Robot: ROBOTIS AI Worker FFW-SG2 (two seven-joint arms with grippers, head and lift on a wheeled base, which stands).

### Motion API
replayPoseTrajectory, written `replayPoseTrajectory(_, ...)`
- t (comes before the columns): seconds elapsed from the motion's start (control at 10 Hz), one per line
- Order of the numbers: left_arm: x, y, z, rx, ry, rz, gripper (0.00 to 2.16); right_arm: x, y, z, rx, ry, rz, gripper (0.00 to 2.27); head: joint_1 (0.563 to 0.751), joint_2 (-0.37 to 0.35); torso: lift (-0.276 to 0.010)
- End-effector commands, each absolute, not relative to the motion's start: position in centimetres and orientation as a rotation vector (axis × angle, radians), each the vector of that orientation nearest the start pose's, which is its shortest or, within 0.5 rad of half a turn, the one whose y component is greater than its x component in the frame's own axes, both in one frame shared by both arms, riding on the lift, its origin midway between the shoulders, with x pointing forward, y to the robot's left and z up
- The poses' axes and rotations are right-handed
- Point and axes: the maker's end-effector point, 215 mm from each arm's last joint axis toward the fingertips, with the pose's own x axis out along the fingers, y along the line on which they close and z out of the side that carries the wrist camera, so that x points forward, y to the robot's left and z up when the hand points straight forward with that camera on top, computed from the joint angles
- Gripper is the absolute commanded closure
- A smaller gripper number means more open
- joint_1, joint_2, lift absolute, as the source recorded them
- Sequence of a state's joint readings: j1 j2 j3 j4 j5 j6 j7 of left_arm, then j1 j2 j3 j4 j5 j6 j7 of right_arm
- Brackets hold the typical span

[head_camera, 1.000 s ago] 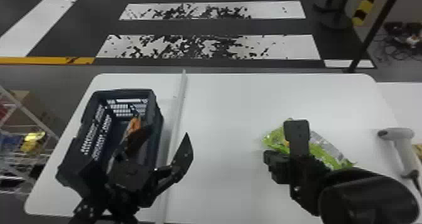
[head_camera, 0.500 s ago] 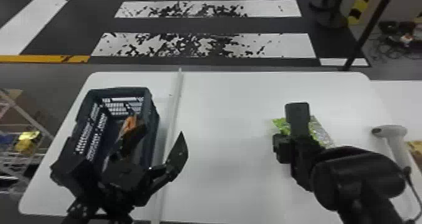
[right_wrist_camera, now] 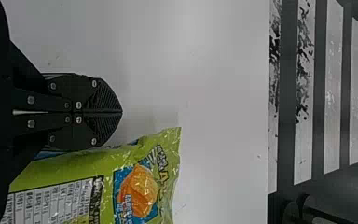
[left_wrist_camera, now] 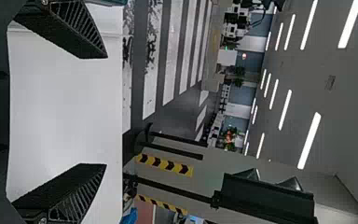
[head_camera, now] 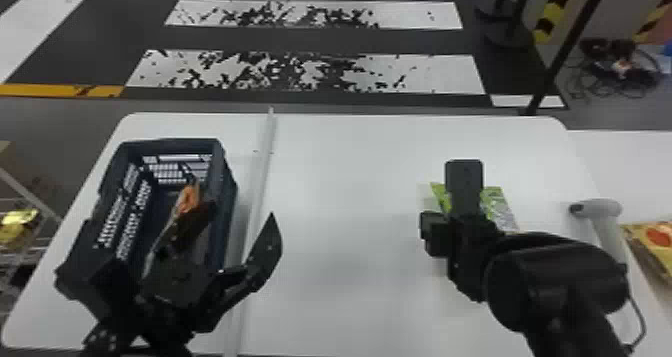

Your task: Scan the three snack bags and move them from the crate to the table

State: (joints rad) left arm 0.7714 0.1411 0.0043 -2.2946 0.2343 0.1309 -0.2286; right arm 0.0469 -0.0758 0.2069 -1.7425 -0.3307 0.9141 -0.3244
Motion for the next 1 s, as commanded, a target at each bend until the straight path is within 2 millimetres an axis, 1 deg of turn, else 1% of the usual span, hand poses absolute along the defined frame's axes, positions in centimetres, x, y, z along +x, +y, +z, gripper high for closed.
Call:
replayPoseTrajectory(0.0,36.0,17.1,-34.0,-0.145,0.165,-0.323,0.04,45.7,-15.4,-50.3,0.036,0.792,0.051,2.15,0.695,0.024,-0.062)
replayPoseTrajectory(0.1,36.1,16.9,-33.6,-0.149,0.153,-0.326,0.04,44.0,-16.6,-48.8,0.08,0.773,0.061,2.15,0.695,0.032,-0.062)
replayPoseTrajectory(0.2,36.3,16.5,-33.3,-0.153,0.146,-0.333,0.04,42.5,-18.1,-47.1,0.108,0.745,0.06,2.15,0.695,0.021,-0.062)
replayPoseTrajectory(0.3,36.4,15.8,-33.0,-0.156,0.142,-0.345,0.04,42.0,-20.2,-45.9,0.09,0.7,0.028,2.15,0.695,-0.003,-0.062)
replayPoseTrajectory(0.4,36.5,15.3,-32.9,-0.157,0.138,-0.352,0.04,41.9,-22.1,-45.9,0.095,0.684,0.008,2.15,0.695,-0.021,-0.062)
replayPoseTrajectory(0.5,36.5,14.8,-32.9,-0.159,0.14,-0.361,0.04,41.4,-23.1,-47.5,0.123,0.708,0.005,2.15,0.695,-0.06,-0.062)
replayPoseTrajectory(0.6,36.5,14.4,-33.0,-0.162,0.141,-0.365,0.04,41.4,-23.8,-48.9,0.136,0.708,-0.01,2.15,0.695,-0.076,-0.062)
replayPoseTrajectory(0.7,36.4,14.3,-33.1,-0.161,0.144,-0.368,0.04,42.2,-24.2,-49.3,0.148,0.669,-0.027,2.15,0.695,-0.117,-0.062)
replayPoseTrajectory(0.9,36.4,14.3,-33.1,-0.16,0.143,-0.362,0.04,44.4,-24.9,-50.1,0.166,0.596,-0.026,2.15,0.695,-0.14,-0.062)
